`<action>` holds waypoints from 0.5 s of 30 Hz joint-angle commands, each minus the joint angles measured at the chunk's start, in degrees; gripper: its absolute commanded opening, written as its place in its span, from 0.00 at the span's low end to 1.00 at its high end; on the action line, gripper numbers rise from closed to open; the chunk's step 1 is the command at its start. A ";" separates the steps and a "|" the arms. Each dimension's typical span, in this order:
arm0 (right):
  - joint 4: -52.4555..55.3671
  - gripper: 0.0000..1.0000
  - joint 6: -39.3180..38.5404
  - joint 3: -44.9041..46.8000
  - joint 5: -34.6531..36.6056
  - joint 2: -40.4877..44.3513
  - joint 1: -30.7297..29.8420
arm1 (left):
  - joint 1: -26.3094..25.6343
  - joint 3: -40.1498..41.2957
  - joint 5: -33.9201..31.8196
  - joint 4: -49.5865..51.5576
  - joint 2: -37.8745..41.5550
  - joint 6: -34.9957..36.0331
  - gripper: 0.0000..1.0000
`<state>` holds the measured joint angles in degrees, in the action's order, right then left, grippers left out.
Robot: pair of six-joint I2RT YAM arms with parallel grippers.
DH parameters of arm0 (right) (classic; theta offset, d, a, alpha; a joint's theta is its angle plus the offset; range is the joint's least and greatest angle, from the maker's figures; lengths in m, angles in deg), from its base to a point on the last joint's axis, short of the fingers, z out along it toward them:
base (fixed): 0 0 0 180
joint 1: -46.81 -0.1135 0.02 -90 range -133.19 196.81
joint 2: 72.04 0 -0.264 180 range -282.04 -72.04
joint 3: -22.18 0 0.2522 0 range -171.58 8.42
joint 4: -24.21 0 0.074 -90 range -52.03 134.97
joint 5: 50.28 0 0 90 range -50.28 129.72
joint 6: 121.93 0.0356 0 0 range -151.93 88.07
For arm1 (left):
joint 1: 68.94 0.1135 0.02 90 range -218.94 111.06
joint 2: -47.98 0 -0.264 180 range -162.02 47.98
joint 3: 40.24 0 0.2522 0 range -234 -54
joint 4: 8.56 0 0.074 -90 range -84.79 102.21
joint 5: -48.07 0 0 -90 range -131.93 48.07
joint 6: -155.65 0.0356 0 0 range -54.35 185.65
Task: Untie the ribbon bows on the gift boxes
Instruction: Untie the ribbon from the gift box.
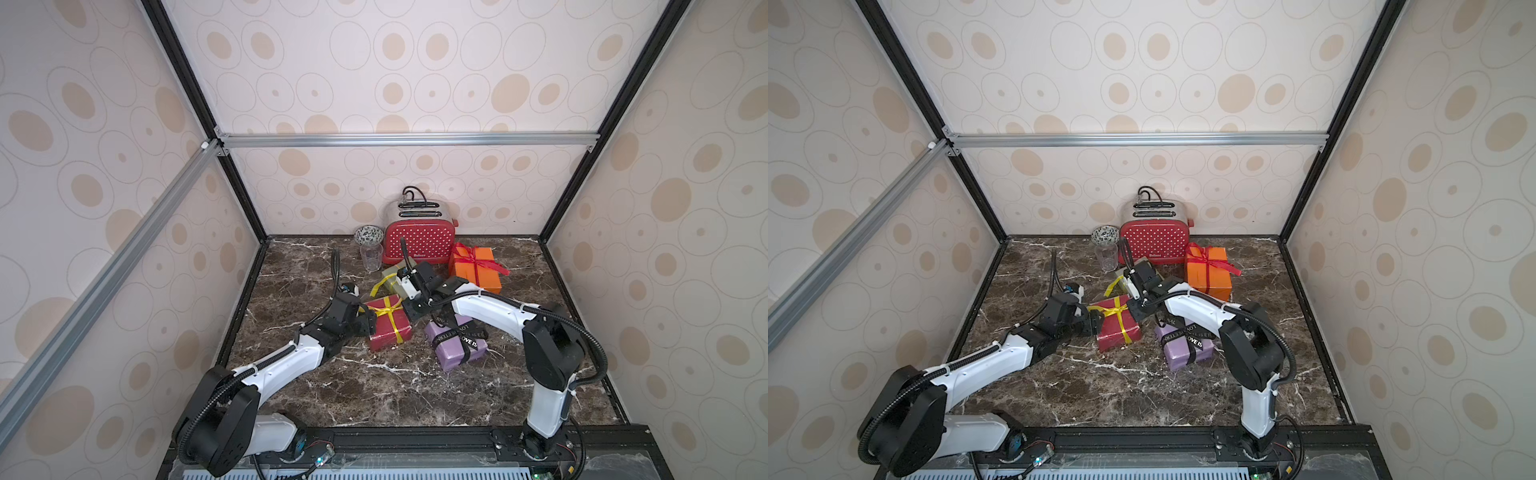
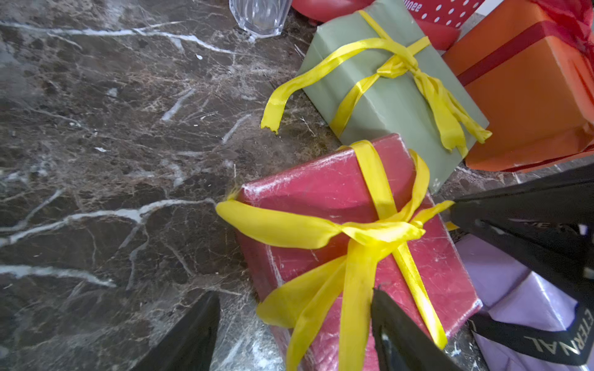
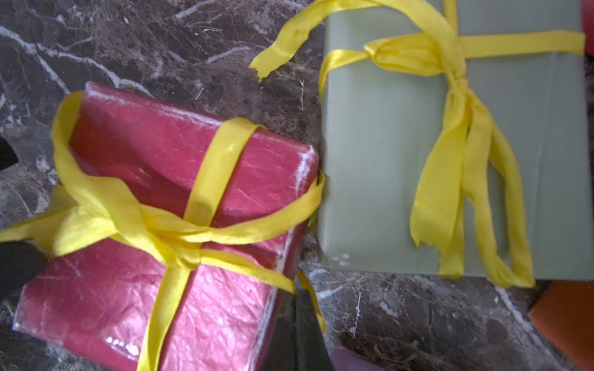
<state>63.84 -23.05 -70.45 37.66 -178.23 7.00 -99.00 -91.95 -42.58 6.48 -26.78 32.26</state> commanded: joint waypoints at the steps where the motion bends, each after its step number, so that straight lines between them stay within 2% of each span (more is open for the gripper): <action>1: -1.16 0.00 3.91 2.05 -2.79 2.72 0.15 | -0.21 -0.90 -2.03 1.96 0.85 0.42 0.74; 7: -2.41 0.00 9.65 5.95 -5.39 4.91 2.54 | -0.09 -0.89 -2.53 1.43 1.71 -0.21 0.75; 15: -4.59 0.00 15.73 9.93 -8.33 7.75 4.39 | -0.13 0.26 -3.84 1.59 5.97 -0.80 0.94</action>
<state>60.56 -10.96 -61.47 31.21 -172.61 11.46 -99.00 -91.89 -44.81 7.45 -22.76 32.02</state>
